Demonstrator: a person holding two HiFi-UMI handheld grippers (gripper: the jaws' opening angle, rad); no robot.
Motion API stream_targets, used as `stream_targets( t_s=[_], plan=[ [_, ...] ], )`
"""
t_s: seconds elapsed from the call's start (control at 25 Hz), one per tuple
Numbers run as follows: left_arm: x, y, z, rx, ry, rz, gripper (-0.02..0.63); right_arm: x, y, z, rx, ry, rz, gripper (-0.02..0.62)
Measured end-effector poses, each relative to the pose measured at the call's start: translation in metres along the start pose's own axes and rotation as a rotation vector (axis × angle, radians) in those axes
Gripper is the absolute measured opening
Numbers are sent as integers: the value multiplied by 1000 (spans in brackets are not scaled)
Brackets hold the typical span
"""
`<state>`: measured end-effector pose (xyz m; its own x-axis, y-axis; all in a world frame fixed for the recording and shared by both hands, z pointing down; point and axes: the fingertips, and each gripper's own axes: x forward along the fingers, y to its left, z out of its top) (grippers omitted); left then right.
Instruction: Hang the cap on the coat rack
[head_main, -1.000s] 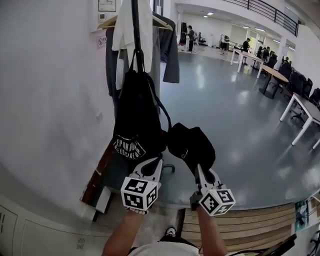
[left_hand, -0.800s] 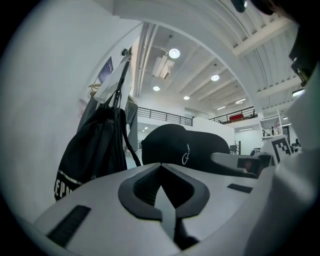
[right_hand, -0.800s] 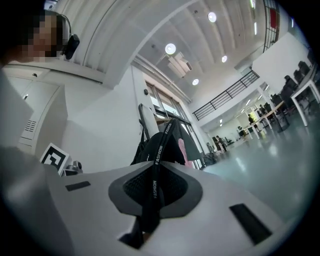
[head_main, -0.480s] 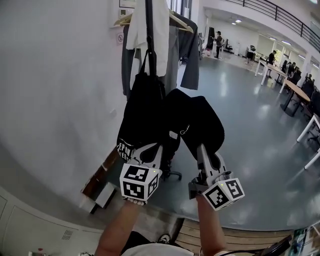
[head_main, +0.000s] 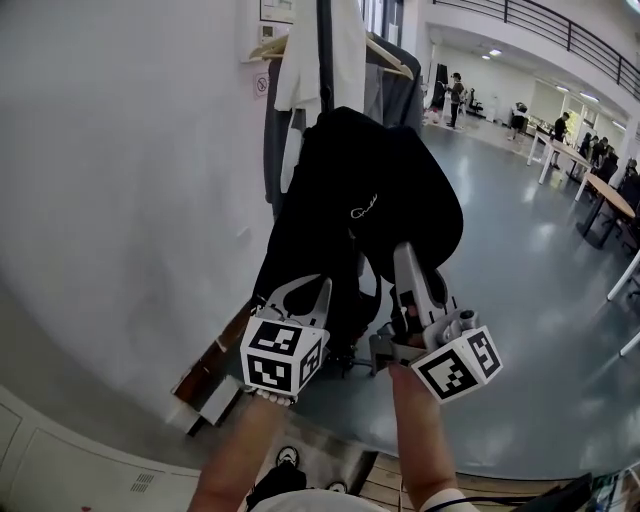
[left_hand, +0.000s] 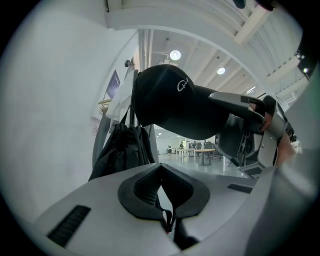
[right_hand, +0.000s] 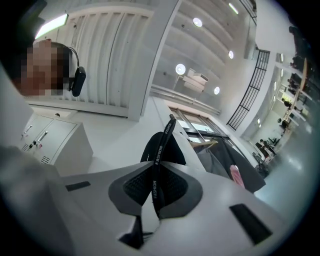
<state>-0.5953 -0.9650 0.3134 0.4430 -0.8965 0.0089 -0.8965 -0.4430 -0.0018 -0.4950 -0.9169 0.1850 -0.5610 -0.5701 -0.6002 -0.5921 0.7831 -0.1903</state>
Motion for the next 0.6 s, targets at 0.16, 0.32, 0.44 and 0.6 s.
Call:
stream_targets(
  t_s=[0.16, 0.32, 0.44, 0.6],
  plan=[
    [7, 15, 22, 2, -24, -16, 5, 40, 13, 10, -25, -37, 46, 20],
    [19, 37, 52, 31, -67, -25, 5, 82, 29, 24, -71, -98, 105, 20],
    [29, 56, 68, 56, -82, -17, 5, 112, 34, 32, -97, -135, 125, 20],
    [41, 77, 86, 73, -110, -17, 3, 147, 28, 44, -55, -201, 158, 20]
  ],
)
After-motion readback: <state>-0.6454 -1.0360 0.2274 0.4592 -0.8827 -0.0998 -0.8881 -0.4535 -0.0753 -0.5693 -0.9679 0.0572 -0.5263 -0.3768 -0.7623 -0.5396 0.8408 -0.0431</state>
